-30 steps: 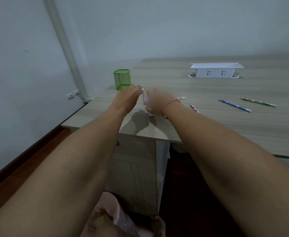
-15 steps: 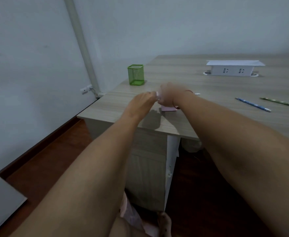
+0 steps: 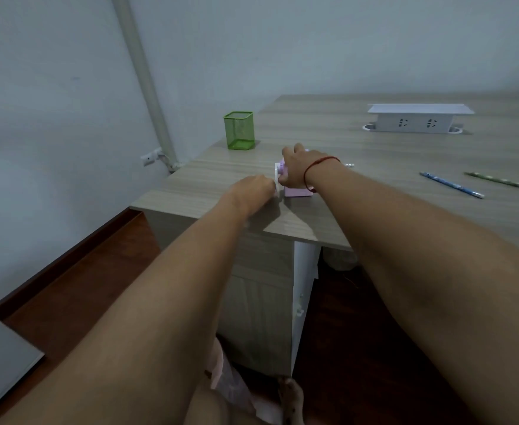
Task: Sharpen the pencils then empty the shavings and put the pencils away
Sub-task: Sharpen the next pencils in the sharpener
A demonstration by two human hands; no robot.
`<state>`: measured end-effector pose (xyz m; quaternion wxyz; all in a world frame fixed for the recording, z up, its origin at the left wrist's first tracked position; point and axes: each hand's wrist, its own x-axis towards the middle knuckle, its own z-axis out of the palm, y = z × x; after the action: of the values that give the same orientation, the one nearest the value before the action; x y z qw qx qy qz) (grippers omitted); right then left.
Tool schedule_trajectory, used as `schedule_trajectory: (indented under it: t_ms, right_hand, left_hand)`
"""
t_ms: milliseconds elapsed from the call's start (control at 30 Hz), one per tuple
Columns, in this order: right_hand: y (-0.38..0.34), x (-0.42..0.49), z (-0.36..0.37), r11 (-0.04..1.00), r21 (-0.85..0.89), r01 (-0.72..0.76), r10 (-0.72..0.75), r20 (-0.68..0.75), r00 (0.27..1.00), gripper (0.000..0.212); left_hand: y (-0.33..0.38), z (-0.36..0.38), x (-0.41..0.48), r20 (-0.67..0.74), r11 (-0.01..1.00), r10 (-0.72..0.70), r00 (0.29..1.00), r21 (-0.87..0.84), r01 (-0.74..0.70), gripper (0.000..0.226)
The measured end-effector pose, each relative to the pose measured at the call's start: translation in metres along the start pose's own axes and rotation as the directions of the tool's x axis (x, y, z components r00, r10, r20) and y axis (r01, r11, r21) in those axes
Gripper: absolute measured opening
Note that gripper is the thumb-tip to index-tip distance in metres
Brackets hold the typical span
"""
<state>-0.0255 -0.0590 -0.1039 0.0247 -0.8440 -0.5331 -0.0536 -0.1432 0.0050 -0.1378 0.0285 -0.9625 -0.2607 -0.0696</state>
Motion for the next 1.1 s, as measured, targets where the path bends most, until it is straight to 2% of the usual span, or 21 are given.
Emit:
schedule_trajectory:
  t_ms: [267, 467, 533, 833, 1100]
  right_hand:
    - [0.003, -0.002, 0.0, 0.999, 0.001, 0.038, -0.038, -0.013, 0.999, 0.052]
    - [0.003, 0.0, -0.001, 1.0, 0.011, 0.015, -0.015, -0.017, 1.0, 0.049]
    - [-0.002, 0.002, -0.003, 1.0, 0.0, -0.031, 0.031, 0.023, 0.999, 0.049]
    - [-0.003, 0.001, -0.006, 0.998, -0.002, -0.069, 0.069, 0.056, 0.996, 0.055]
    - [-0.002, -0.001, -0.011, 0.998, 0.004, -0.062, 0.062, 0.088, 0.994, 0.059]
  left_hand:
    - [-0.005, -0.004, 0.026, 0.109, 0.997, -0.009, 0.994, -0.075, 0.017, 0.029]
    - [-0.02, -0.022, 0.056, 0.092, 0.999, 0.03, 0.995, 0.015, -0.032, 0.023]
    - [-0.021, -0.03, 0.06, 0.065, 0.997, 0.058, 0.996, 0.041, -0.06, 0.016]
    - [-0.029, -0.044, 0.057, -0.193, 0.975, 0.199, 0.961, 0.14, -0.174, 0.024]
    - [-0.019, -0.046, 0.019, -0.287, 0.974, 0.217, 0.933, 0.123, -0.188, 0.025]
